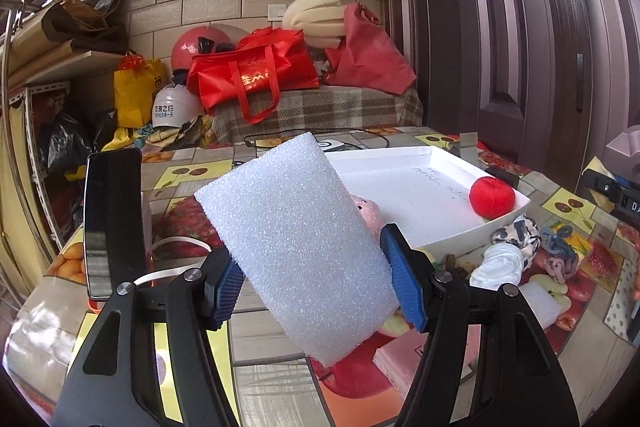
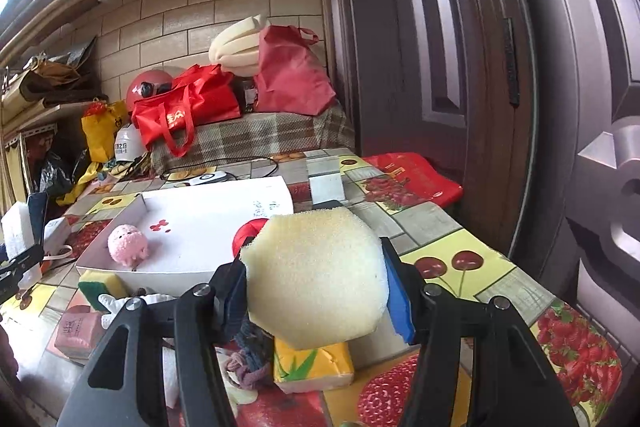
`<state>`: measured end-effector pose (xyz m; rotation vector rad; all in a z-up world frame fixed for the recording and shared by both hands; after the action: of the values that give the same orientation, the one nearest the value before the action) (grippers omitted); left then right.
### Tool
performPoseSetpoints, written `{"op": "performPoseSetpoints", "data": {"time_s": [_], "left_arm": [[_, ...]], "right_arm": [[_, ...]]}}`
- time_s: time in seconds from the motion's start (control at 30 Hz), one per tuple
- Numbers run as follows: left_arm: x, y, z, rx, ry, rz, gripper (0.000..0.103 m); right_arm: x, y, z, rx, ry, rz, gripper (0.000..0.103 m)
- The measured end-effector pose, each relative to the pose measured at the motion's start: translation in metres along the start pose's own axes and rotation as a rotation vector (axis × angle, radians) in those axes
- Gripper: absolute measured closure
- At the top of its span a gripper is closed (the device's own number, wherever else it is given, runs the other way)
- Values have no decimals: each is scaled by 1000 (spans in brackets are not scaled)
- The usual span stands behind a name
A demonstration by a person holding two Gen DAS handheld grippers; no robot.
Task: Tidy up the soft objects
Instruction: 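Carry the foam block and yellow sponge into the white tray and release both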
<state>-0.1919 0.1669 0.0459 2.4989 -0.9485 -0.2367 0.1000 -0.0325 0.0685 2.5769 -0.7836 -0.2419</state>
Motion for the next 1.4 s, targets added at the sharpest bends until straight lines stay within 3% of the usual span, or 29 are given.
{"op": "performPoseSetpoints", "data": {"time_s": [0.27,0.6,0.97,1.17,1.4], "left_arm": [[-4,-13,-9,24,15,-14,38],[6,-49,-28,-12,-22,37,38],[9,-78,-47,18,-3,27,37],[12,-98,-57,-6,-5,72,37],[32,-115,-66,-28,-90,166,37]], "right_arm": [[-42,-34,-1,-70,60,-43,45],[-52,-60,-14,-43,70,-22,45],[-70,-87,-28,-33,96,-15,44],[-84,-113,-37,-89,128,-80,44],[-107,-132,-42,-115,189,-108,44]]}}
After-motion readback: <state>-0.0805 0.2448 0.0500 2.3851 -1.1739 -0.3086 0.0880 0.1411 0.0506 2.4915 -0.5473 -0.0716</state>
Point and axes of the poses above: each gripper's, at about its wrist camera, not at the fingertips, and y roughly against the way its jaws point, x to its right, z to its underside, the point moved 2 cm from there along -y, roughly the way its jaws point, and after that the axes turned 9 degrees about -x, right-handed, at the moved point
